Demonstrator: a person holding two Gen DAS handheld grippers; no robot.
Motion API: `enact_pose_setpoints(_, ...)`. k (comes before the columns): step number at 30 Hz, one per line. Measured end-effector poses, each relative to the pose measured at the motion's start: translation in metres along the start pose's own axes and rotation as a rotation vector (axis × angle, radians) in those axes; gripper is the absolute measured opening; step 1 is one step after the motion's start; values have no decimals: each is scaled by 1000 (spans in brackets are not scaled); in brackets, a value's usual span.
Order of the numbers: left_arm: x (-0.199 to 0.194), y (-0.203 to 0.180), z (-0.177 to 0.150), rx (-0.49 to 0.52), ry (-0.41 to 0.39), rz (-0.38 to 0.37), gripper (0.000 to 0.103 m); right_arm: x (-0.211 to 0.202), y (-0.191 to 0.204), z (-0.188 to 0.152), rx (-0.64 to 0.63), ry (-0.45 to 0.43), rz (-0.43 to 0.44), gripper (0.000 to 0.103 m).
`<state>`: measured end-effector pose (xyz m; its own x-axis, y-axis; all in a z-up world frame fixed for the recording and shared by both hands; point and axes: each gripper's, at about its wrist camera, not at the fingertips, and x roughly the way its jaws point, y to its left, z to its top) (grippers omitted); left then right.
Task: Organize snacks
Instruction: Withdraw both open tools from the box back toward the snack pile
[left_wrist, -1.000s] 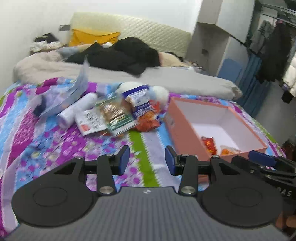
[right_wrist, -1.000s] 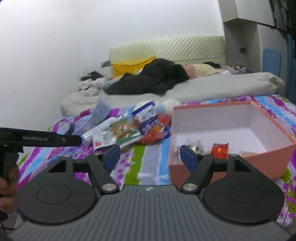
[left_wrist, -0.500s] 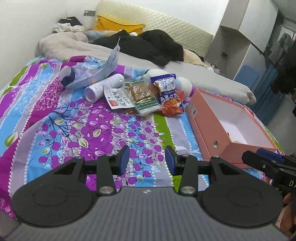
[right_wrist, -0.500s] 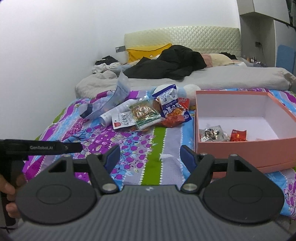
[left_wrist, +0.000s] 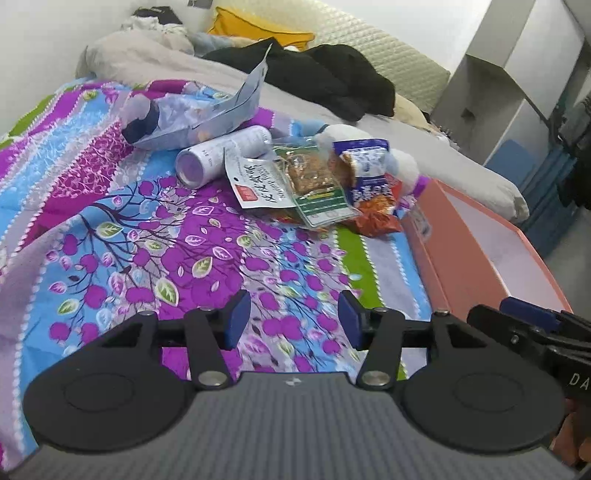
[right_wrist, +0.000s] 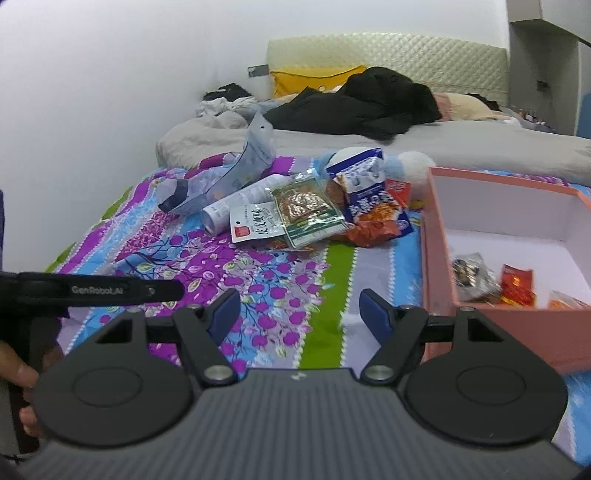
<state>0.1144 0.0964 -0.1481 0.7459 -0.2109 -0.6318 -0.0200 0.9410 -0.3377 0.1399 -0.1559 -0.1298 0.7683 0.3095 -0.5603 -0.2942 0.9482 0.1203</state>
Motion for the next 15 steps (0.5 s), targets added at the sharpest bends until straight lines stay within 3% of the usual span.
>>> enact_pose_setpoints(15, 114, 52, 60, -99, 46, 62, 58, 131, -8, 40, -47, 42, -8, 73)
